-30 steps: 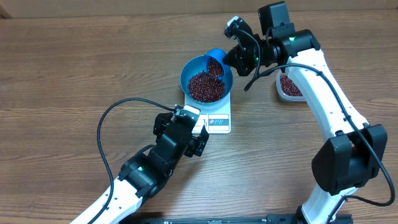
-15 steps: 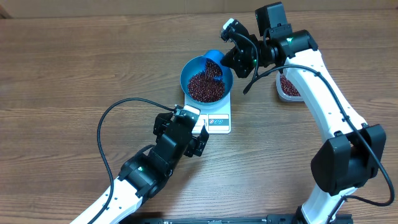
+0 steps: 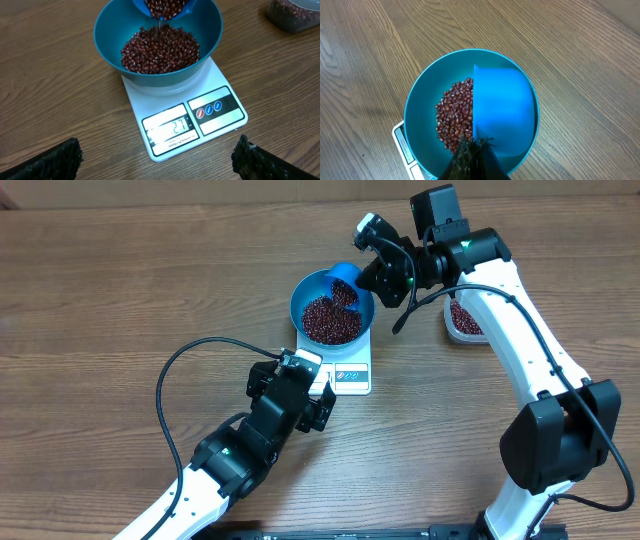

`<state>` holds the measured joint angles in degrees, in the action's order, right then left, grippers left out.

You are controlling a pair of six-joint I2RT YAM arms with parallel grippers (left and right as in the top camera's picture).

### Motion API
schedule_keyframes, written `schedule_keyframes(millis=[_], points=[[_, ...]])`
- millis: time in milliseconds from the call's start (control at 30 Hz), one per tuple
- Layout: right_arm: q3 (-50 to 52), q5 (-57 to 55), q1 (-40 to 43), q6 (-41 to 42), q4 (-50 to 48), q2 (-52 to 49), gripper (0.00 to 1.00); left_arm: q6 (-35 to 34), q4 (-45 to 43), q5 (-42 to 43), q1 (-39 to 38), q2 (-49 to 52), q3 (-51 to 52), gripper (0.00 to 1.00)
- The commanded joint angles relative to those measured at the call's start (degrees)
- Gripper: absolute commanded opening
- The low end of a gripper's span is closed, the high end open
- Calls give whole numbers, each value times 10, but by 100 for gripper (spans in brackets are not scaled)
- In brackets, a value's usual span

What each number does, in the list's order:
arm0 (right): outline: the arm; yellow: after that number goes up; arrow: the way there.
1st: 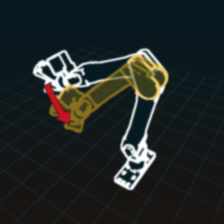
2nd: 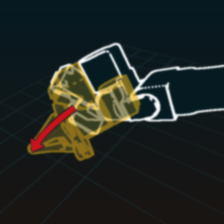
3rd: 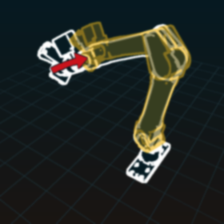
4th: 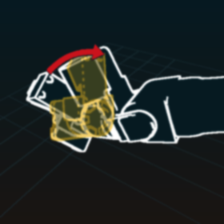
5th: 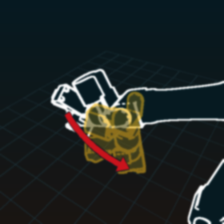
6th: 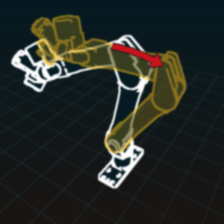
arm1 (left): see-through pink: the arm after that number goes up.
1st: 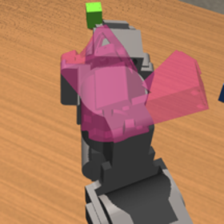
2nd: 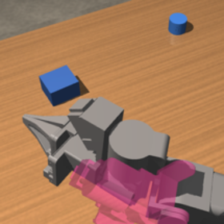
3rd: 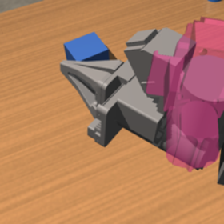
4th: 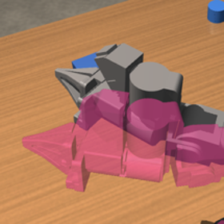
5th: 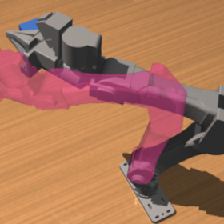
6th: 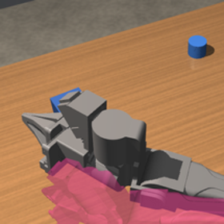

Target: Scoop item into bowl and weigh 150g on scale

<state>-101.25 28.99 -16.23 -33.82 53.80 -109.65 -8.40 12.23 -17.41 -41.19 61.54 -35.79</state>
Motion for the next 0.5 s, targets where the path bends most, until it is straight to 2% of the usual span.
schedule_keyframes(millis=[0,467], points=[[-20,6,-3,-16,-1,28,4,11,0,-10,3,3,5,100],[-20,6,-15,-70,9,28,4,11,0,-10,3,3,5,100]])
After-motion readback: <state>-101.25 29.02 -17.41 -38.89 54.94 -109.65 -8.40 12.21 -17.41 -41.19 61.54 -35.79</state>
